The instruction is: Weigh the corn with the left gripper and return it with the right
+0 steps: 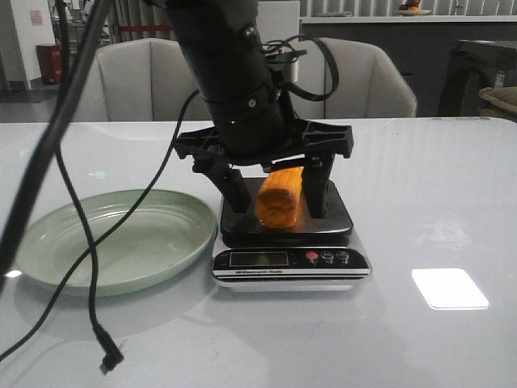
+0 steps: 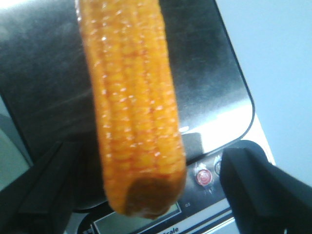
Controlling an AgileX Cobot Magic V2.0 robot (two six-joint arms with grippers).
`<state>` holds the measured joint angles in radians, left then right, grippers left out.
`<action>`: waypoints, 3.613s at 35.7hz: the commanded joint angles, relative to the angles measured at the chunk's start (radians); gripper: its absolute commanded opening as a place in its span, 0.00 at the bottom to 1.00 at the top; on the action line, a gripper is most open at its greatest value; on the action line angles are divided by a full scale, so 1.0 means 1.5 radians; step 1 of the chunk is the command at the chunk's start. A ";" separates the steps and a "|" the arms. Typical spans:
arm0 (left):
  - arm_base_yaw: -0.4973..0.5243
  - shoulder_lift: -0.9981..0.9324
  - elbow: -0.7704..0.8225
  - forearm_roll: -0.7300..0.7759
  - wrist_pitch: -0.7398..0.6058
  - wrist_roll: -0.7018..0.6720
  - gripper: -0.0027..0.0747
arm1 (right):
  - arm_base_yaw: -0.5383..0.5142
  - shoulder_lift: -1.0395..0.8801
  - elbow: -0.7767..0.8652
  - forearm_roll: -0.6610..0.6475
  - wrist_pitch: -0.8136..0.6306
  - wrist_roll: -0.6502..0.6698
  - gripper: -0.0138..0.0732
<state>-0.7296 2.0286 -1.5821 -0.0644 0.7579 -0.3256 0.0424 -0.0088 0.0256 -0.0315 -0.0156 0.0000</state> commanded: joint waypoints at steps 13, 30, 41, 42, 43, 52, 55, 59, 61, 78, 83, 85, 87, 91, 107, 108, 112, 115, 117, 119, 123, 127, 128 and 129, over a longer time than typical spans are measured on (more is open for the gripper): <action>0.002 -0.228 0.080 0.192 0.038 -0.076 0.82 | -0.002 -0.013 0.007 -0.007 -0.055 -0.004 0.37; 0.002 -0.711 0.461 0.195 -0.115 -0.076 0.82 | -0.002 -0.013 0.007 -0.007 -0.055 -0.004 0.37; 0.002 -1.018 0.653 0.253 -0.155 -0.070 0.82 | -0.002 -0.013 0.007 -0.007 -0.055 -0.004 0.37; 0.002 -1.040 0.664 0.253 -0.155 -0.070 0.81 | -0.002 -0.013 0.007 -0.007 -0.056 -0.004 0.37; 0.002 -1.055 0.675 0.253 -0.155 -0.070 0.80 | -0.002 -0.013 0.007 -0.007 -0.058 -0.004 0.37; 0.002 -1.205 0.746 0.248 -0.155 -0.070 0.37 | -0.002 -0.013 0.006 -0.004 -0.181 0.000 0.37; 0.002 -1.243 0.761 0.247 -0.155 -0.070 0.16 | -0.002 -0.013 -0.002 0.007 -0.204 0.015 0.37; 0.002 -1.281 0.777 0.247 -0.156 -0.070 0.22 | -0.002 -0.006 -0.043 0.008 -0.151 0.028 0.37; 0.002 -1.291 0.780 0.247 -0.157 -0.070 0.22 | -0.002 0.013 -0.081 0.008 -0.103 0.028 0.37; 0.002 -1.296 0.780 0.247 -0.164 -0.070 0.22 | -0.002 0.274 -0.352 0.016 0.190 0.028 0.37; 0.002 -1.296 0.780 0.247 -0.164 -0.070 0.22 | -0.002 0.295 -0.352 0.021 0.199 0.028 0.37; 0.002 -1.296 0.780 0.247 -0.164 -0.070 0.22 | -0.002 0.302 -0.353 0.026 0.200 0.028 0.37; 0.002 -1.296 0.780 0.247 -0.164 -0.070 0.22 | 0.000 0.311 -0.355 0.041 0.204 0.028 0.39; 0.002 -1.296 0.780 0.247 -0.164 -0.070 0.22 | 0.025 0.340 -0.364 0.061 0.209 0.028 0.50; 0.002 -1.296 0.780 0.247 -0.164 -0.070 0.22 | 0.196 0.533 -0.491 0.113 0.246 0.028 0.86; 0.002 -1.296 0.780 0.247 -0.164 -0.070 0.22 | 0.204 0.552 -0.500 0.124 0.245 0.028 0.86; 0.002 -1.296 0.780 0.247 -0.164 -0.070 0.22 | 0.242 0.628 -0.554 0.136 0.262 0.028 0.86; 0.002 -1.296 0.780 0.247 -0.164 -0.070 0.22 | 0.273 0.687 -0.611 0.136 0.292 0.028 0.86; 0.002 -1.296 0.780 0.247 -0.163 -0.070 0.22 | 0.290 0.724 -0.647 0.136 0.310 0.030 0.86; 0.002 -1.296 0.780 0.247 -0.163 -0.070 0.22 | 0.308 0.770 -0.693 0.136 0.328 0.040 0.86; 0.002 -1.296 0.780 0.247 -0.163 -0.070 0.22 | 0.329 0.839 -0.762 0.135 0.350 0.070 0.86; 0.002 -1.296 0.780 0.247 -0.163 -0.070 0.22 | 0.342 0.904 -0.825 0.125 0.375 0.110 0.86; 0.002 -1.296 0.780 0.247 -0.163 -0.070 0.22 | 0.346 0.927 -0.841 0.114 0.385 0.128 0.86; 0.002 -1.296 0.780 0.247 -0.163 -0.070 0.22 | 0.350 0.941 -0.857 0.105 0.392 0.142 0.86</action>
<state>-0.7281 0.0730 -0.3869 0.3013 0.5942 -0.4292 0.5528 1.3635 -1.1686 0.1575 0.5861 0.1550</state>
